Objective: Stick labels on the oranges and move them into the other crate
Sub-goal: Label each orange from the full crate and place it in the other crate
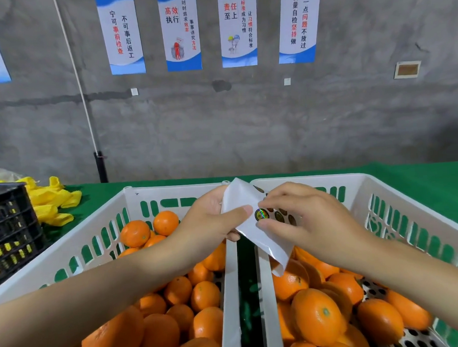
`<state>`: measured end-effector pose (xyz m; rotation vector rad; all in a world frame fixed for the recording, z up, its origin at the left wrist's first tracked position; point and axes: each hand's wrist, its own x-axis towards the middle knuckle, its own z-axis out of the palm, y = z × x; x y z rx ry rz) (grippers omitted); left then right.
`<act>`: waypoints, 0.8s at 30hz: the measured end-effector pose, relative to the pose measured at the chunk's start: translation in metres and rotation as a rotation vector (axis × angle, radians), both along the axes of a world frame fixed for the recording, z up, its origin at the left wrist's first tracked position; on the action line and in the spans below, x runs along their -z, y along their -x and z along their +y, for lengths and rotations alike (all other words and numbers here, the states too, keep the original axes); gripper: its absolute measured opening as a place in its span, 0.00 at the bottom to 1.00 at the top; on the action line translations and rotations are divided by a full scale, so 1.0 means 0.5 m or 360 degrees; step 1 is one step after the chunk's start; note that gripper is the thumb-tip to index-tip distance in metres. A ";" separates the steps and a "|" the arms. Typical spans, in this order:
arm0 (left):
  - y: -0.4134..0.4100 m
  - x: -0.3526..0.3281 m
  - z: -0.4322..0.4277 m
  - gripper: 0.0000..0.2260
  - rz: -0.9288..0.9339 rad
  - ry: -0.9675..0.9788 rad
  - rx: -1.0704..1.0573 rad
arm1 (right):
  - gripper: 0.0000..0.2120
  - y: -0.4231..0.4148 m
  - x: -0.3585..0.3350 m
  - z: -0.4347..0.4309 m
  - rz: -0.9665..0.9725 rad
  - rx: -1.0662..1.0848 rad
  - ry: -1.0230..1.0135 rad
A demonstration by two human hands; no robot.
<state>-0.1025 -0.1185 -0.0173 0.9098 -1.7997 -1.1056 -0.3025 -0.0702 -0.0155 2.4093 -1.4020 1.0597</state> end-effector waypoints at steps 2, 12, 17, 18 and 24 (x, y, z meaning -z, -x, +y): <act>0.000 0.001 -0.002 0.15 -0.0009 -0.0007 -0.0033 | 0.19 0.001 -0.002 0.003 0.0007 0.0019 -0.0013; -0.006 -0.001 -0.009 0.08 0.0017 -0.0025 -0.0068 | 0.18 -0.005 -0.003 0.007 -0.0001 0.0014 -0.0087; 0.000 0.002 -0.003 0.08 0.0013 -0.0018 0.0014 | 0.15 -0.003 -0.005 0.010 -0.0078 0.0025 -0.0096; 0.001 0.002 -0.001 0.10 -0.0006 -0.0002 0.0032 | 0.14 -0.003 -0.006 0.009 -0.0079 0.0039 -0.0099; 0.003 0.006 0.004 0.28 -0.0071 -0.0001 0.0122 | 0.22 -0.006 -0.012 0.013 -0.0006 0.0109 -0.0217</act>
